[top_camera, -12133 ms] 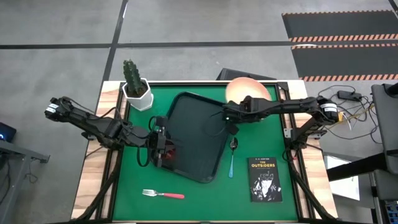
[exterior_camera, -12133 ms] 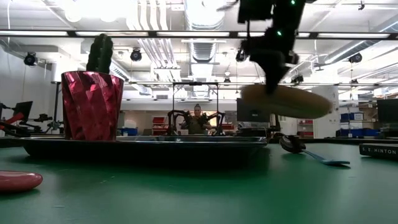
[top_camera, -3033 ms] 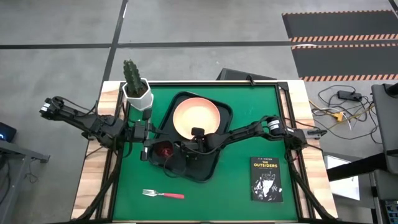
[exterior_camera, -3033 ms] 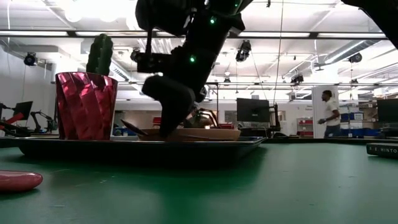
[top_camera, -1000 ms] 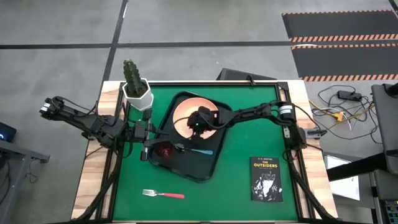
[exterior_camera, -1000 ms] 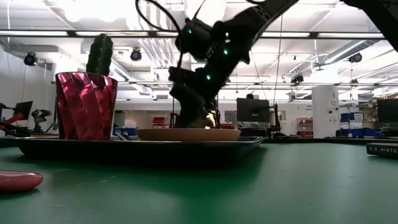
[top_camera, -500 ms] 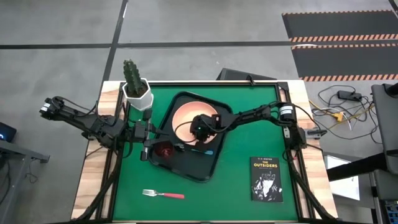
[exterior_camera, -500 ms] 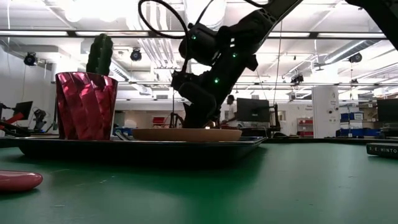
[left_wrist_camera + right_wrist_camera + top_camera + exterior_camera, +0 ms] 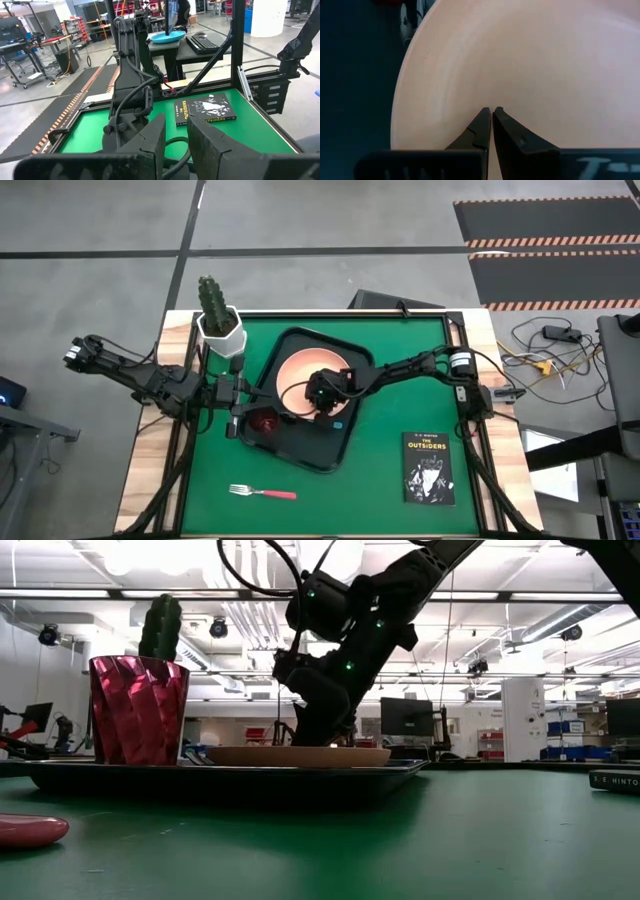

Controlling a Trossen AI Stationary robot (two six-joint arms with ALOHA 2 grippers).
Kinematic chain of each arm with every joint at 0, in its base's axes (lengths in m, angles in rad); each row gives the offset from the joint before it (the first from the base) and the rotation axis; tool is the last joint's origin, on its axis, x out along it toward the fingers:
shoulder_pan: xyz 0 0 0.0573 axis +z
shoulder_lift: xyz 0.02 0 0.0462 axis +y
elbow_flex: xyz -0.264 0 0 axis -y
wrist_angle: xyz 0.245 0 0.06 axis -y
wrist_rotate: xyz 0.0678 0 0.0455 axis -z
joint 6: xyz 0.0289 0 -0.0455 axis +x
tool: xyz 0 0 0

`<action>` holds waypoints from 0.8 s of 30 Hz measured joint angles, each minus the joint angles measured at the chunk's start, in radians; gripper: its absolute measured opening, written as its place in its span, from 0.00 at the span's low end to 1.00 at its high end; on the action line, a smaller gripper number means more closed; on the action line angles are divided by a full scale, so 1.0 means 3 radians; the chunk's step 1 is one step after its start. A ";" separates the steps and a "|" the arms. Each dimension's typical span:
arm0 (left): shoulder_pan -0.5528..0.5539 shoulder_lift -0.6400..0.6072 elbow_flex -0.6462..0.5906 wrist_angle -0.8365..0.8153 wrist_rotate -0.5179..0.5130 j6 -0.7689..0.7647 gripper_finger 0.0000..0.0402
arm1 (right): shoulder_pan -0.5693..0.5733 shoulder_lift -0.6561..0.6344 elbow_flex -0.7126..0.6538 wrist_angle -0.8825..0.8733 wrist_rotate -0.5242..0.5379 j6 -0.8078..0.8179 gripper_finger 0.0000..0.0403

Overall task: Pick and place plate/cup/fork/spoon on tray
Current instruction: Adjust the orange plate, then put the pink fork on the serving tray to the right of the orange plate

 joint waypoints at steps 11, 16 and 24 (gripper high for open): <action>-0.0001 0.0010 0.0000 0.0008 0.0000 -0.0004 0.15 | 0.0359 -0.0649 -0.0046 -0.0219 0.0338 0.0076 0.02; -0.0023 0.0072 0.0003 0.0061 0.0000 -0.0006 0.15 | 0.0828 -0.1061 -0.0377 -0.0065 0.0756 0.0250 0.02; -0.0163 0.0403 0.0186 0.0190 0.0000 -0.0011 0.15 | 0.1493 -0.1399 -0.1234 0.0973 0.1243 0.0312 0.02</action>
